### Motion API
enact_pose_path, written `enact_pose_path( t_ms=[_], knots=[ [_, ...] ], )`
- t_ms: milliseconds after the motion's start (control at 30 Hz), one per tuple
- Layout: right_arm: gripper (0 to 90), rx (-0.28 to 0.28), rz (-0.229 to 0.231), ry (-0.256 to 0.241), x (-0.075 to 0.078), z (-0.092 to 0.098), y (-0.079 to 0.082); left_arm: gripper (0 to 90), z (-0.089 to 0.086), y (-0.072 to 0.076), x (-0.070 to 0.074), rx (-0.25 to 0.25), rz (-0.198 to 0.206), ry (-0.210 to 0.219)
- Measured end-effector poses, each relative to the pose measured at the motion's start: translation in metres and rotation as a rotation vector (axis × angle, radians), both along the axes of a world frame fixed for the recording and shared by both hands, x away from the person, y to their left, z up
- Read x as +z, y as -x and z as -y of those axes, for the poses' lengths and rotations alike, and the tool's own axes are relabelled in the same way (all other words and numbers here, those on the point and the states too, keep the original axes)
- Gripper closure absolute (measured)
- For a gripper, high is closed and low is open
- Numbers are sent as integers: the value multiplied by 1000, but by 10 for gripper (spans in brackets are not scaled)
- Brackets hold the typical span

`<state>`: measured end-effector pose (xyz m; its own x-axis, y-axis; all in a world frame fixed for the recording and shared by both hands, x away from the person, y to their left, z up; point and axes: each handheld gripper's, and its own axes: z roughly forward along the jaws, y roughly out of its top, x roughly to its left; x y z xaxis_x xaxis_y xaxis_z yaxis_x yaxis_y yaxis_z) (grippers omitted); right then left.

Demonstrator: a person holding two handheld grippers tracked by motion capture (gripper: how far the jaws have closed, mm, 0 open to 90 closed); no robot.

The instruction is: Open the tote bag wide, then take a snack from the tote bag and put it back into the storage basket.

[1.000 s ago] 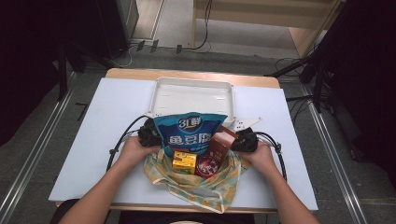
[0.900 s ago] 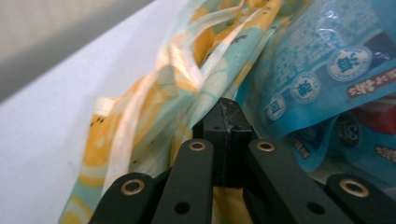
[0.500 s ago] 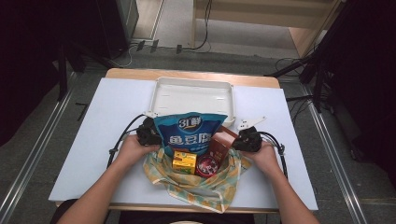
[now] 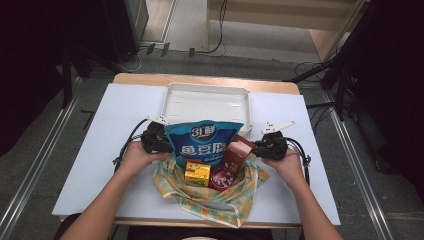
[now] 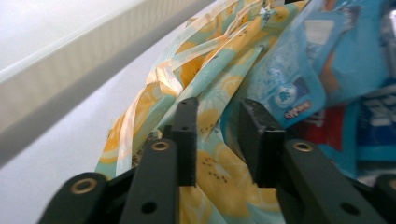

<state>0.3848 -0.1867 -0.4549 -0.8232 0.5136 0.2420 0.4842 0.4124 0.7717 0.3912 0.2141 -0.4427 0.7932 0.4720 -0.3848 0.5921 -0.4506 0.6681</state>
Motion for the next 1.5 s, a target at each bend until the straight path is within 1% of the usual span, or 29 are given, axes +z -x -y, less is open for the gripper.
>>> enact_pose_path(
  t_ms=[33, 133, 200, 233, 333, 400, 433, 467, 500, 600, 700, 733, 833, 900, 1000, 1167, 1433, 1500],
  knots=[
    [735, -4, -4, -8, 2, 1, 1, 661, -1, 1, 2, 4, 0, 3],
    [678, -14, 2, -9, 5, 4, 2, 639, -4, 3, 6, 3, 8, 13],
    [617, -28, -2, -10, 6, 5, 3, 636, -5, 5, 9, 3, 16, 7],
    [593, -30, -5, -13, 5, 6, 3, 637, -6, 6, 11, -2, 20, 10],
    [543, -38, -11, -11, 4, 6, 1, 624, -8, 9, 15, -3, 31, 24],
    [517, -50, -10, -15, 5, 6, 0, 599, -10, 10, 17, 0, 37, 20],
    [511, -56, -17, -15, 5, 6, 0, 585, -11, 10, 18, -2, 35, 14],
    [506, -59, -23, -16, 5, 7, 0, 572, -12, 10, 20, -5, 33, -4],
    [502, -65, -26, -14, 5, 7, 0, 547, -13, 10, 21, 0, 35, -12],
    [498, -67, -27, -2, 5, 8, 0, 479, -18, 9, 24, 26, 19, 2],
    [496, -69, -23, 6, 6, 10, 0, 468, -20, 11, 27, 23, 36, -20],
    [497, -74, -25, 6, 6, 10, 1, 466, -20, 11, 28, 22, 36, -15],
    [494, -80, -21, 4, 7, 12, 1, 457, -22, 13, 30, 18, 52, -23],
    [493, -82, -22, 2, 8, 13, 1, 452, -23, 14, 32, 19, 56, -21],
    [493, -85, -16, 1, 8, 13, 1, 446, -25, 15, 33, 13, 67, -32],
    [484, -73, -9, 8, 8, 10, 1, 446, -28, 17, 37, 10, 71, -30],
    [470, -82, -8, 22, 9, 10, -1, 446, -33, 23, 42, 6, 79, -28],
    [470, -86, -8, 16, 9, 11, -1, 446, -34, 24, 44, 4, 81, -33]
  ],
)
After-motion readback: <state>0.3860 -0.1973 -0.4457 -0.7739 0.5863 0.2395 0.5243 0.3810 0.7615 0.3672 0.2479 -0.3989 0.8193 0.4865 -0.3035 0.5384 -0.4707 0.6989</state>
